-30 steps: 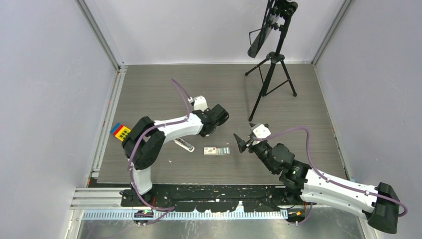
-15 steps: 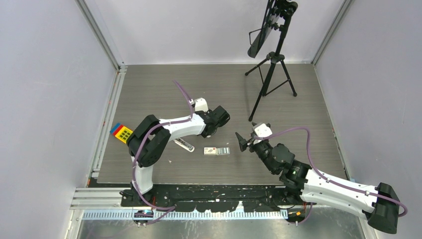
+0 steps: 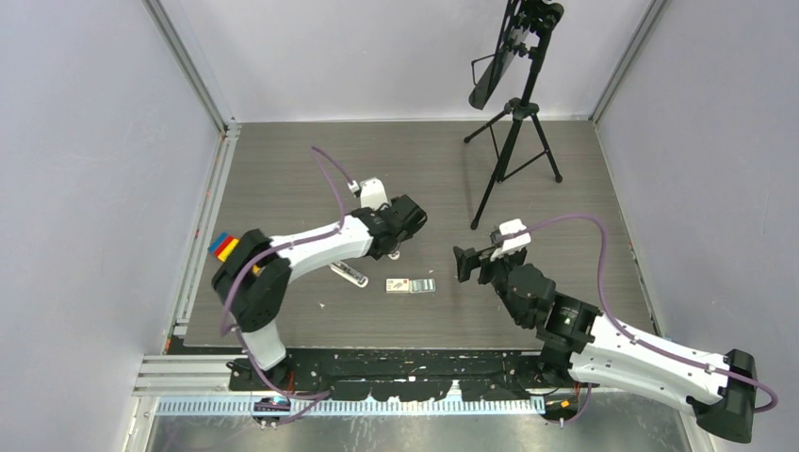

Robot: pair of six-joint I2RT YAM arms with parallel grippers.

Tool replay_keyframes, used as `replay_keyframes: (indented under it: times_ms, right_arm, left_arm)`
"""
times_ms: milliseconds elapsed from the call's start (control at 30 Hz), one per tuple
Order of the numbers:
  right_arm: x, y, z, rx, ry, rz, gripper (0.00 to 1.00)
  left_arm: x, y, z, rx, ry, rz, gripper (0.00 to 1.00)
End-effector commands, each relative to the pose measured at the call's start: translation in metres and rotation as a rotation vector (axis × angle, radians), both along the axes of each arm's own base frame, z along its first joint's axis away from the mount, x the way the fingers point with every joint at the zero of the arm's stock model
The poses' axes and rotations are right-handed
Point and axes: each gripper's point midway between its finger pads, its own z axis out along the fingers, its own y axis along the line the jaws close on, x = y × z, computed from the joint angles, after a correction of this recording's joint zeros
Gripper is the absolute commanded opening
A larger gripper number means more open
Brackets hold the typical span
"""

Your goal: Load the staples into the stapler

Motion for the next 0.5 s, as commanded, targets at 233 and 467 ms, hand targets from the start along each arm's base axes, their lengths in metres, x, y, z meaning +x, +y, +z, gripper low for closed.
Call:
replay_keyframes:
  times_ms: [233, 467]
  right_arm:
    - [-0.014, -0.007, 0.017, 0.011, 0.376, -0.175, 0.93]
    - [-0.014, 0.026, 0.006, -0.094, 0.625, -0.184, 0.94]
  left_arm:
    - [0.001, 0.011, 0.135, 0.015, -0.259, -0.289, 1.0]
    - [-0.012, 0.034, 0.194, 0.114, -0.403, -0.495, 1.0]
